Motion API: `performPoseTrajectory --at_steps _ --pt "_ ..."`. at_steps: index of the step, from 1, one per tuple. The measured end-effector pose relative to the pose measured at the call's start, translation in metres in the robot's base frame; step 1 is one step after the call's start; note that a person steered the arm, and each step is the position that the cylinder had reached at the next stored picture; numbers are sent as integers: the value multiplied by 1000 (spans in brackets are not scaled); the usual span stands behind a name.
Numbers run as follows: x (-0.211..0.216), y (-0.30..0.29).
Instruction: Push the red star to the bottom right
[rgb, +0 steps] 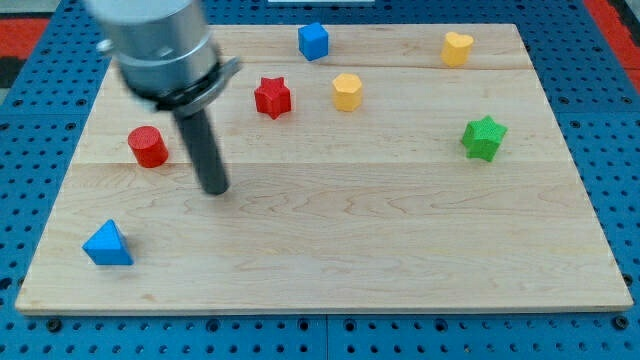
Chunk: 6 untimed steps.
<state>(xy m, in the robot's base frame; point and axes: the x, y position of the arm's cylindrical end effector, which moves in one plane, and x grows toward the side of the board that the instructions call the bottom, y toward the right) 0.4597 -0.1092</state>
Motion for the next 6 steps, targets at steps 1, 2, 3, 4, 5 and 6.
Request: performPoseTrajectory --at_steps 1,2,3,4,5,6 --pt "-15 -48" --pt "-68 -52" --pt "-108 -56" --pt "-152 -32" --pt "-164 14" --pt "-134 40"
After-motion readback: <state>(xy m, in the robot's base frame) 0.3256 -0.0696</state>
